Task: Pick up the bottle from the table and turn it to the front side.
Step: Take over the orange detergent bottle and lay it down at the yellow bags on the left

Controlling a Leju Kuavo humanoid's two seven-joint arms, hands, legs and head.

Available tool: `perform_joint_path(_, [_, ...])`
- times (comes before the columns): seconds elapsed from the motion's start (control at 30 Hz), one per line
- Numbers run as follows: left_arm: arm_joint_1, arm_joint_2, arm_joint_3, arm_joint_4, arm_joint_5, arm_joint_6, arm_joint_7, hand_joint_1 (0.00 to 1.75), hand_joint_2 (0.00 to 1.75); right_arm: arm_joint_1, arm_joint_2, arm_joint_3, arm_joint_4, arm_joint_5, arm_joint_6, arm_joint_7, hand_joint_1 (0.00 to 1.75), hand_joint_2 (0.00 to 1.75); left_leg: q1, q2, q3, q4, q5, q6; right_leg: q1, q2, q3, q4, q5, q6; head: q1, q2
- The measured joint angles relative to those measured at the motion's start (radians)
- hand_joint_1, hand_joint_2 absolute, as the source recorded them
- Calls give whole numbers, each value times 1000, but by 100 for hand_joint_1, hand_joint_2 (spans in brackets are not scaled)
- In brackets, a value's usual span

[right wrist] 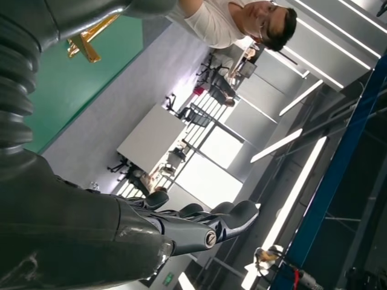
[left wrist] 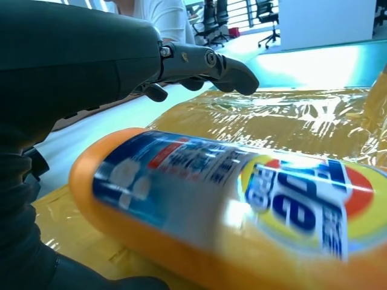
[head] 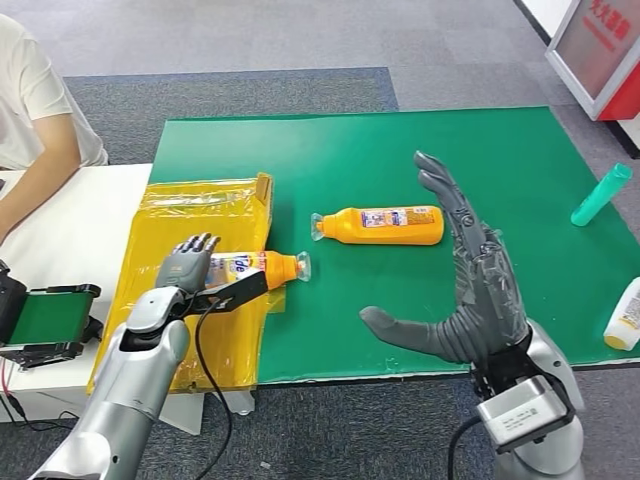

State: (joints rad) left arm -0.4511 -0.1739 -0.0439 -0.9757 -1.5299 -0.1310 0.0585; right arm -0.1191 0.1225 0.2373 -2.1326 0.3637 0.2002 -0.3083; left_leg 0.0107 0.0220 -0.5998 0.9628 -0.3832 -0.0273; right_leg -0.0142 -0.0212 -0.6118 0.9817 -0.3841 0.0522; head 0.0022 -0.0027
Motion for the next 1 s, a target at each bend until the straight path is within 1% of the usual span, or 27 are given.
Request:
perform_joint_path(0.13, [14,-2,16,-26,29,10,-33,0,175,6,0,-7,-7,-1,-1,-4,0,175,0,0,0,0,0,0,0,0,0,0,0,0,0,0])
perform_joint_path(0.23, [36,-13,29,-74,128,16,-90,0,175,18,0,-12,-12,2,-7,-7,0,175,0,0,0,0,0,0,0,0,0,0,0,0,0,0])
perform_joint_path(0.37, [76,-35,39,-188,359,-22,-150,0,175,37,-3,-20,-15,3,-22,-10,0,175,0,0,0,0,0,0,0,0,0,0,0,0,0,0])
perform_joint_path(0.6, [146,-74,28,-475,724,-58,-163,0,175,72,-10,-36,-26,21,-42,-9,0,175,0,0,0,0,0,0,0,0,0,0,0,0,0,0])
perform_joint_path(0.67, [163,-74,12,-585,858,-95,-149,0,175,85,-10,-45,-34,26,-49,-7,0,175,0,0,-1,0,0,0,0,0,0,0,0,0,0,0])
perform_joint_path(0.73, [187,-63,-3,-693,1043,-141,-134,0,175,99,-11,-56,-39,26,-53,-8,0,175,0,0,0,0,0,0,0,0,0,0,-1,0,0,0])
perform_joint_path(0.8, [218,-38,-15,-792,1216,-166,-131,0,175,113,-14,-69,-42,23,-55,-12,0,175,0,0,0,0,-1,-1,0,0,0,0,-1,-1,0,0])
perform_joint_path(0.83, [232,-23,-18,-832,1269,-171,-131,0,175,119,-16,-75,-43,22,-55,-15,0,175,0,0,0,0,-1,-1,0,0,-1,0,-1,-1,0,0])
perform_joint_path(0.9, [255,0,-21,-892,1316,-176,-134,0,175,125,-18,-83,-44,21,-56,-18,0,175,0,0,0,0,-1,-1,0,0,-1,0,-2,-1,0,0])
perform_joint_path(1.0, [286,24,-23,-953,1391,-177,-168,0,175,131,-19,-91,-45,25,-57,-17,0,175,0,0,0,0,-1,-1,0,0,0,0,-2,-1,0,0])
